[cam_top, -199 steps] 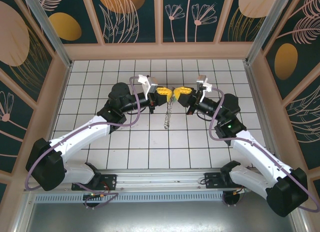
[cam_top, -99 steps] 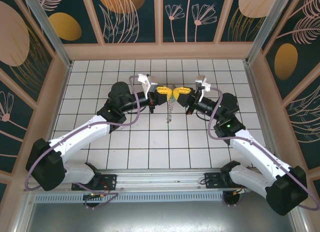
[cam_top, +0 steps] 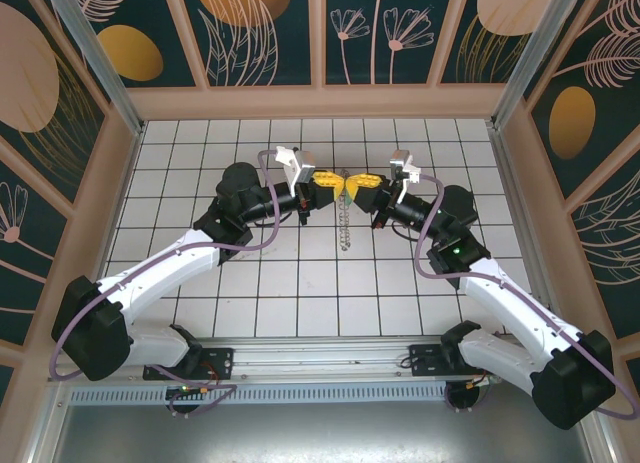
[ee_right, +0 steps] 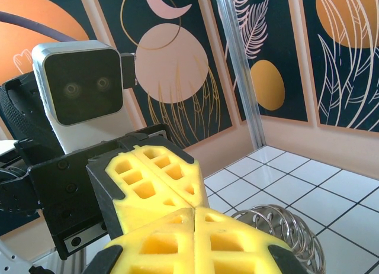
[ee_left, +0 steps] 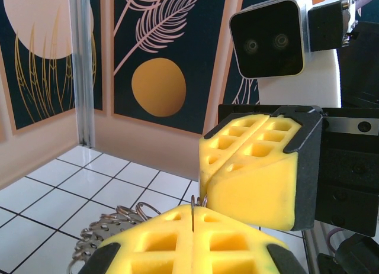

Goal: Put the keys on the keyring

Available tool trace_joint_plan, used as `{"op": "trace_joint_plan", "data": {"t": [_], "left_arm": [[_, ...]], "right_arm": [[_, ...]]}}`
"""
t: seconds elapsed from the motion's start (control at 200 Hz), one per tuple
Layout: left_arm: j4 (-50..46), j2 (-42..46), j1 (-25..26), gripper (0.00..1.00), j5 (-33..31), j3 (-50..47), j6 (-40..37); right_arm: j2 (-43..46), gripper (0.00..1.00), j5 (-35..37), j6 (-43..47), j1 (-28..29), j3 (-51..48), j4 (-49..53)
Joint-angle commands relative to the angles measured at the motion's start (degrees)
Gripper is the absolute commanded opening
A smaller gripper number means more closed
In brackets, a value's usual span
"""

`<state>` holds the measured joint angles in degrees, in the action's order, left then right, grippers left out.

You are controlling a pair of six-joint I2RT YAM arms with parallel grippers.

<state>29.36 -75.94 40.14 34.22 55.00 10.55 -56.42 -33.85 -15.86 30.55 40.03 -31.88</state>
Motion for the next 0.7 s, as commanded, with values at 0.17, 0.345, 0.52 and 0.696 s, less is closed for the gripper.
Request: {"op": "trace_joint_plan", "data": {"t": [0.17,0.345,0.52,0.696], "left_arm": [[1.6,-0.7,1.0,0.0,1.9,1.9,-0.7],[1.6,-1.0,1.0,0.0,2.0,2.0,-0.9],[1.4,-1.3,1.1,0.0,2.2,2.1,-1.0],[1.6,-1.0,1.0,0.0,2.4,2.2,-1.0]], "right_arm": [[1.1,0.0,1.7,1.9,0.4,2.3,0.1],[1.6,0.0,1.9,1.6,0.4,2.1,-0.3],[1.4,0.0,2.2,1.7,0.2,2.0,-0.5],[0.5,0.0,2.2,1.8,0.0,1.9,-0.4]]}}
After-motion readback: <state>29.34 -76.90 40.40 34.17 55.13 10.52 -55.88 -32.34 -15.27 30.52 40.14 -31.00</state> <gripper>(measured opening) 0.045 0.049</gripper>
